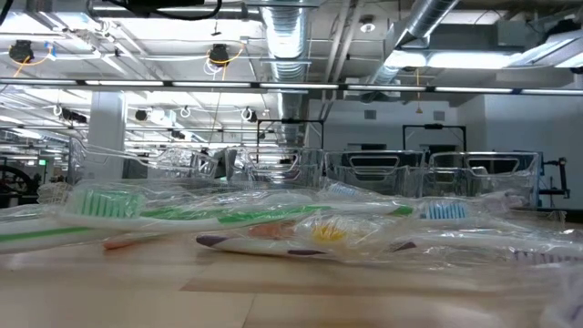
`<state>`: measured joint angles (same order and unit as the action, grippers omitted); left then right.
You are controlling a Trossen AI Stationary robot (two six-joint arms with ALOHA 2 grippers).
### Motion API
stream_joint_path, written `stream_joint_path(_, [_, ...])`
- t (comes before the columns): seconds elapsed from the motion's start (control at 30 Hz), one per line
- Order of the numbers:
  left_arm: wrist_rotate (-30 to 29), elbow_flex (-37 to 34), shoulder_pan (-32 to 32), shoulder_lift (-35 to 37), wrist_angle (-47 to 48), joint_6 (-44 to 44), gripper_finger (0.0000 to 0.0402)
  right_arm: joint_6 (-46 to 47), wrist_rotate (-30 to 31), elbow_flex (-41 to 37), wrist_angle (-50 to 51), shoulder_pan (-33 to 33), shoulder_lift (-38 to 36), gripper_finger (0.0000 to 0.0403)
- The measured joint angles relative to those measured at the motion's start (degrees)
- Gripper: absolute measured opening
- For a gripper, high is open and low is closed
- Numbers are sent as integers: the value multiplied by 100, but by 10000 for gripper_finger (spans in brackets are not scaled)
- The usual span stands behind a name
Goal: Pick & Place Toothbrushes
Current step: Put the green toothbrush into the middle right transparent bin
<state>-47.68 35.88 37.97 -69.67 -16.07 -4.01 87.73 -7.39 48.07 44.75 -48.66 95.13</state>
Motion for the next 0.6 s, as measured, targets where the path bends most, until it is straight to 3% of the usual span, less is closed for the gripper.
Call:
stream_joint_path(0.1, [402,-1,-1,0,-35,2,121,24,648,340,414,-149,26,5])
stream_joint_path(0.23, [912,-2,-1,0,-31,-18,121,67,953,794,1141,-211,15,4])
stream_joint_path(0.4, [1052,-2,-1,0,-31,-16,121,-87,1515,1186,1710,-232,0,4])
stream_joint_path(0.6, [1052,0,-5,0,-31,0,121,-548,3378,1344,1560,-325,-4,4])
